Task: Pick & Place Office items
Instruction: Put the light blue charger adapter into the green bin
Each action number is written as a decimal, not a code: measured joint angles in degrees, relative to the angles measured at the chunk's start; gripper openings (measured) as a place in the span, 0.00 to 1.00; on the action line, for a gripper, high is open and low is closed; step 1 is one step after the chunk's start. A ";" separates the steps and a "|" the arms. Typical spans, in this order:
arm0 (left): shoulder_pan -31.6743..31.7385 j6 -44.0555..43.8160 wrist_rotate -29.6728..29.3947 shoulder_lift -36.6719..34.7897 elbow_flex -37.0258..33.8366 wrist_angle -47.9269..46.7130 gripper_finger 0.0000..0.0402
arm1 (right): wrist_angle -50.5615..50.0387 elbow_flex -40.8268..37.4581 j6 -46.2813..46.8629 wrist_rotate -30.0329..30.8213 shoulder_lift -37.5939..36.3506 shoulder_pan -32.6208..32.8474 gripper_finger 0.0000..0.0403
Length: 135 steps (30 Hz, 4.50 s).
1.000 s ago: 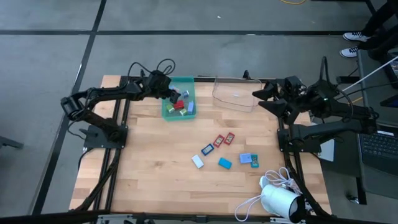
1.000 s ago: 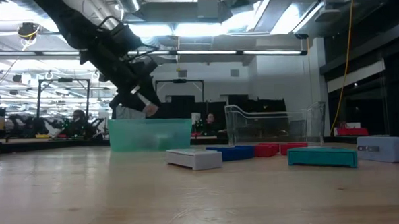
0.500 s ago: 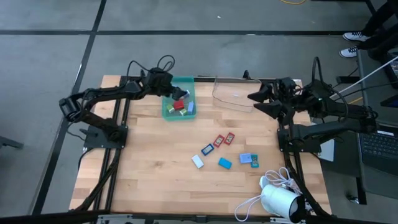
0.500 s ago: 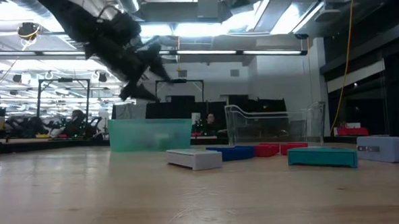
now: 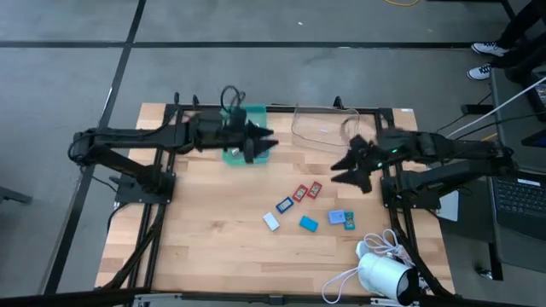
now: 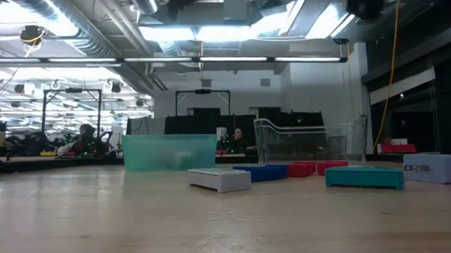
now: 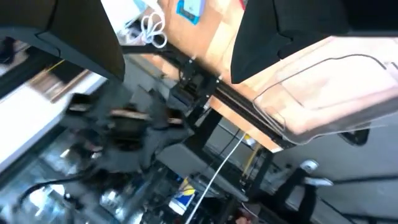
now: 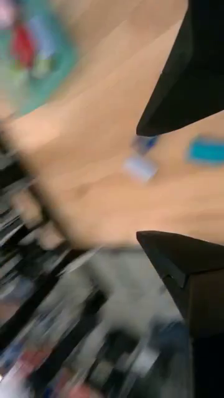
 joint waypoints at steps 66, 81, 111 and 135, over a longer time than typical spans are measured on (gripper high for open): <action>-24.37 -8.13 -32.21 10.02 6.29 0.95 0.70 | -7.15 -8.11 -21.14 2.94 31.51 17.66 0.66; -24.37 -7.65 -32.21 10.00 6.29 0.93 0.70 | 0.30 -15.44 -16.15 0.88 31.47 16.57 0.66; -19.44 -5.32 -21.57 10.00 6.29 -0.55 0.70 | 7.45 -19.70 -0.31 4.37 31.39 14.08 0.52; -19.43 12.21 -18.07 9.95 6.29 -12.22 0.68 | 8.57 5.18 -6.15 -25.41 31.58 2.21 0.52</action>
